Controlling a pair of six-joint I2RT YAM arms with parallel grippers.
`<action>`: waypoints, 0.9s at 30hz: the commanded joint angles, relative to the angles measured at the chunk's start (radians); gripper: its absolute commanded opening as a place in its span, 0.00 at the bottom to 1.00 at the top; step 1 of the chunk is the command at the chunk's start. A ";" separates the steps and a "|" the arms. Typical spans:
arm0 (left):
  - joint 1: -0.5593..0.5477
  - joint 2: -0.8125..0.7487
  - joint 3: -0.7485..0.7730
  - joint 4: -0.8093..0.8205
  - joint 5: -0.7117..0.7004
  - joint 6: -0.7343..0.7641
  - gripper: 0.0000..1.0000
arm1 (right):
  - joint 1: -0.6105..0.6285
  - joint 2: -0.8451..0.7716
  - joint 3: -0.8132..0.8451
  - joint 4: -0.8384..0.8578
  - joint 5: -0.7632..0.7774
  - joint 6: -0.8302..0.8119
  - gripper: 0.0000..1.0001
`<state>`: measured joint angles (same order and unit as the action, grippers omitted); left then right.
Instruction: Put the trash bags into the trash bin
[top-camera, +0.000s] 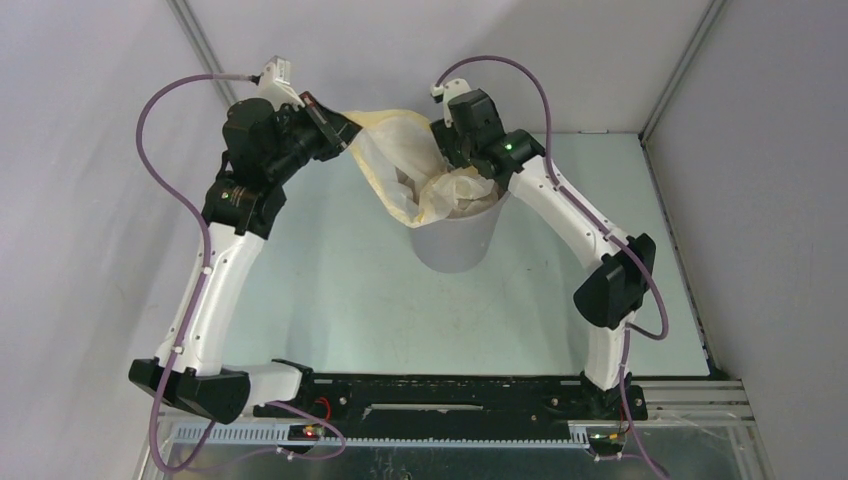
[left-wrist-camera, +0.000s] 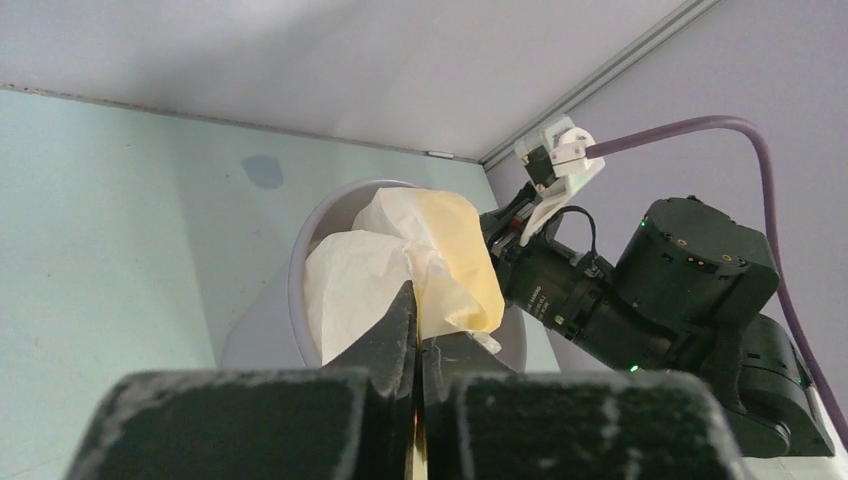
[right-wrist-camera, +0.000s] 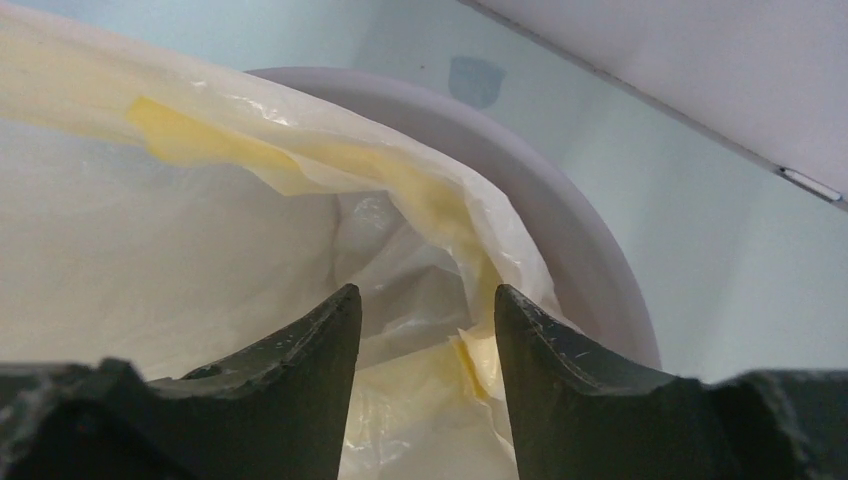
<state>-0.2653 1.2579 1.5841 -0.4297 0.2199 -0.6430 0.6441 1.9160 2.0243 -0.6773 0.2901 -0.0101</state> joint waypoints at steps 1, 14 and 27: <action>0.010 -0.025 0.020 0.017 -0.002 0.028 0.02 | 0.001 0.023 0.045 0.060 -0.043 0.024 0.51; 0.041 0.040 0.011 0.013 -0.045 0.041 0.01 | -0.065 -0.117 0.002 0.014 -0.132 0.093 0.00; 0.063 0.036 0.000 0.028 -0.038 0.031 0.00 | -0.193 -0.221 -0.074 0.059 -0.440 0.145 0.17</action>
<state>-0.2108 1.3529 1.5841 -0.4343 0.1844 -0.6270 0.4423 1.6611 1.9491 -0.6579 -0.0132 0.1246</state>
